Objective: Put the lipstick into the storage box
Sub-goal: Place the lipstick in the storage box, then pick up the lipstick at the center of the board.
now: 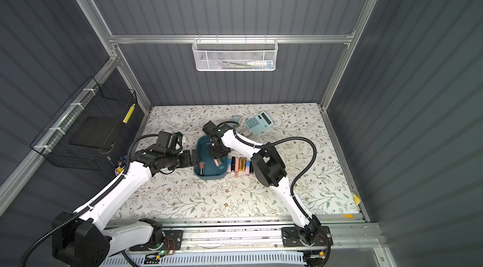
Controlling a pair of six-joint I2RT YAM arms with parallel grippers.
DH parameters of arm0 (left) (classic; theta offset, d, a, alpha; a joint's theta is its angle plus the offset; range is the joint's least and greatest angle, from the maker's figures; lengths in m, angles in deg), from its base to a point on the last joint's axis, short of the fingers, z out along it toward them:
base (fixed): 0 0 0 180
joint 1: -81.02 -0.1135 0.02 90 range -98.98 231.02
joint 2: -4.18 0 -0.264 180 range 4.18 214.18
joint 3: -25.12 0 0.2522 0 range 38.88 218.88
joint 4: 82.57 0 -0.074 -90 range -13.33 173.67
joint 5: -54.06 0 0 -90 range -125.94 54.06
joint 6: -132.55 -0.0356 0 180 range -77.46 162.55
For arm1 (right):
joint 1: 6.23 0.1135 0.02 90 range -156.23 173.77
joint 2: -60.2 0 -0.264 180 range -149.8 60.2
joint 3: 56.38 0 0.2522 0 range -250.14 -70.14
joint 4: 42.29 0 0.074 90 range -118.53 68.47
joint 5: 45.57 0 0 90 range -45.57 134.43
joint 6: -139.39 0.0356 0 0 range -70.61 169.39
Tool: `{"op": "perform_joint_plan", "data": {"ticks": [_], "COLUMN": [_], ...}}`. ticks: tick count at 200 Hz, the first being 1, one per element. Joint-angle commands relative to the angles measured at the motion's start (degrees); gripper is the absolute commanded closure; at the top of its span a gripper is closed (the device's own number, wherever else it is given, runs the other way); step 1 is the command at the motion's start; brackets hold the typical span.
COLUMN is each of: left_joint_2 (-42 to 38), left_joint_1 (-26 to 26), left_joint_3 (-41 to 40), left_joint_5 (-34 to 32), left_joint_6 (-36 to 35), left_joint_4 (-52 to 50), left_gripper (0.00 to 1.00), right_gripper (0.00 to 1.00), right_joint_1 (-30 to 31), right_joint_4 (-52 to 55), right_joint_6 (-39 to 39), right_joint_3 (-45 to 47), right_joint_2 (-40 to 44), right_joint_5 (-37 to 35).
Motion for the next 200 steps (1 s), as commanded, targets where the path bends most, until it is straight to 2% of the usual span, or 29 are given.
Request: {"op": "perform_joint_plan", "data": {"ticks": [1,16,39,100,132,200], "left_joint_2": [-0.45,-0.80,-1.23,-2.38,-4.15,-6.80], "left_joint_1": [-0.59,-0.56,-0.56,-0.56,-0.56,-0.56], "left_joint_3": [-0.47,-0.43,-0.47,1.33,1.64,-1.83], "left_joint_5": [1.01,1.20,1.20,0.52,-0.01,0.39], "left_joint_6": [-1.23,-1.33,-1.34,-0.98,-0.66,2.47], "left_joint_4": [-0.14,-0.14,-0.06,-1.02,-1.61,1.00], "left_gripper": [0.00,0.00,0.00,0.00,0.00,0.00], "right_gripper": [0.64,0.59,0.56,0.55,0.54,0.54], "right_joint_1": [0.21,0.30,0.82,0.89,0.23,-1.94], "right_joint_4": [0.65,0.47,-1.76,-2.64,-4.33,-11.39], "right_joint_6": [-0.22,-0.32,-0.99,-1.94,-1.15,3.55], "right_joint_3": [-1.60,-1.08,1.49,7.61,18.53,45.64], "right_joint_2": [-0.38,1.34,6.38,19.24,27.98,46.38], "right_joint_5": [0.97,1.09,-0.26,-7.10,-11.19,-13.24]}}
